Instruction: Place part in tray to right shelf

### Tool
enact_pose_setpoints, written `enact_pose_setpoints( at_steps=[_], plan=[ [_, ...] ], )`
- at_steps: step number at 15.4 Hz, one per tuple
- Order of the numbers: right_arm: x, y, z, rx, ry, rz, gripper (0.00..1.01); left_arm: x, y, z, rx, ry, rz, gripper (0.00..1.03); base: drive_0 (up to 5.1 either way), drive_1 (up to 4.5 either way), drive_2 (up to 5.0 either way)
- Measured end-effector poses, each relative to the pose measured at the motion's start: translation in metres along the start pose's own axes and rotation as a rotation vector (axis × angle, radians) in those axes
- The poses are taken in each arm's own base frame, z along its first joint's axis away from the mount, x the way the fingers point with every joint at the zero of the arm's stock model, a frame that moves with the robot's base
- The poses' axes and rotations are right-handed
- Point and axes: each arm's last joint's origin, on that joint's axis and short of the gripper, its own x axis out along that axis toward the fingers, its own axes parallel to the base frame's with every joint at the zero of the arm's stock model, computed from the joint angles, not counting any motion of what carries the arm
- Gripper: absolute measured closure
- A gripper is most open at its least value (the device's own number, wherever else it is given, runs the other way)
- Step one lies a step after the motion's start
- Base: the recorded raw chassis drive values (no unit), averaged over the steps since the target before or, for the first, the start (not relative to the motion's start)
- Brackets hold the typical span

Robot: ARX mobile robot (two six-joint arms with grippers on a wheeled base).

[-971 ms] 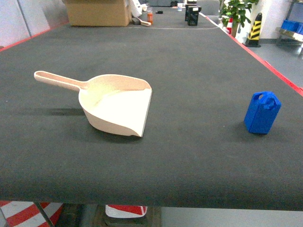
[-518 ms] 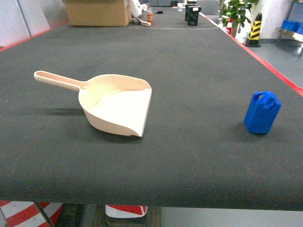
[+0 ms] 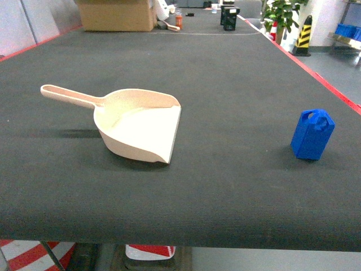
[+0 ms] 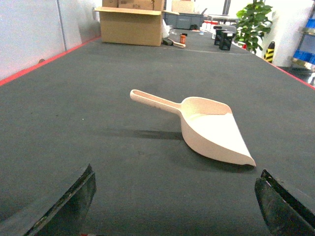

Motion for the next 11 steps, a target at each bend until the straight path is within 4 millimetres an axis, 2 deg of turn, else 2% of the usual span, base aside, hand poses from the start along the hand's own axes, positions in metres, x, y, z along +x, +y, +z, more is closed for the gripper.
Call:
enact_pose_setpoints(
  at_steps=[11],
  plan=[
    [0.0, 0.0, -0.0001, 0.0, 0.0, 0.0, 0.03, 0.0, 0.0, 0.0, 0.0, 0.0, 0.0, 0.05, 0.0, 0.0, 0.0]
  ],
)
